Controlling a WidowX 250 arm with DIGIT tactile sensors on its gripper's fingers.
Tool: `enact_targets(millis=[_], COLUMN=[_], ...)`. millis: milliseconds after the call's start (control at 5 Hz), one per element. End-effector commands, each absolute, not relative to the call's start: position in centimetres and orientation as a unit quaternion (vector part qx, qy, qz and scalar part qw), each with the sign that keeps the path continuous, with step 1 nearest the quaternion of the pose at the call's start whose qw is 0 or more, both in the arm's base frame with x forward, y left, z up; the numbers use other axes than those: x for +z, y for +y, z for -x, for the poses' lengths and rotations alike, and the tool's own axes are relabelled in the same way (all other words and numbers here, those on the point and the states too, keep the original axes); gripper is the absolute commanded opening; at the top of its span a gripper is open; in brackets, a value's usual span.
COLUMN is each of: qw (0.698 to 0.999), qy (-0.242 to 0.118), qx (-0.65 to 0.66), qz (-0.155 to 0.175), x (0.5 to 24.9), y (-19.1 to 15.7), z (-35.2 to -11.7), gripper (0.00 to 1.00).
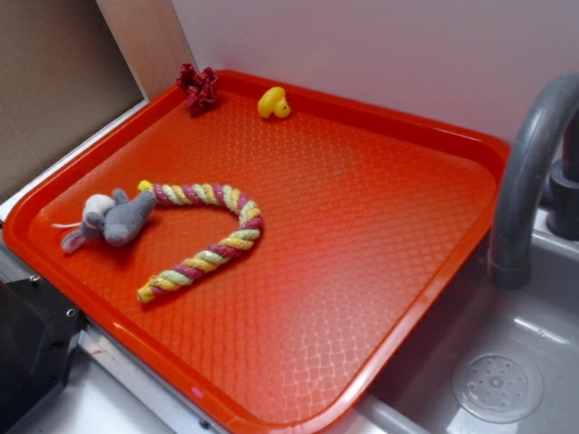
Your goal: Grab the red paper.
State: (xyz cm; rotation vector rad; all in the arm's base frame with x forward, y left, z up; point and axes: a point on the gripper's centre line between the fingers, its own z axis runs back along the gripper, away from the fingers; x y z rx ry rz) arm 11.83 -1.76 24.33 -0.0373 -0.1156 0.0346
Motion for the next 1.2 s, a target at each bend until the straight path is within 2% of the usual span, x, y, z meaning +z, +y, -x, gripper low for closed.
enact_targets(millis=[0, 200, 400, 600, 800, 1000], qw=[0.998, 0.984, 0.958, 0.917, 0.859, 0.790], qy=[-0.058, -0.072, -0.096, -0.082, -0.115, -0.140], qx=[0.017, 0.145, 0.264, 0.385, 0.494, 0.595], qz=[0.019, 0.080, 0.053, 0.065, 0.063, 0.044], x=[24.3, 21.6, 17.8, 14.6, 12.0, 10.4], y=[-1.8, -0.5, 2.0, 5.6, 8.8, 10.9], z=[-11.8, -14.3, -18.4, -22.0, -25.3, -27.0], gripper=[1.00, 1.00, 1.00, 1.00, 1.00, 1.00])
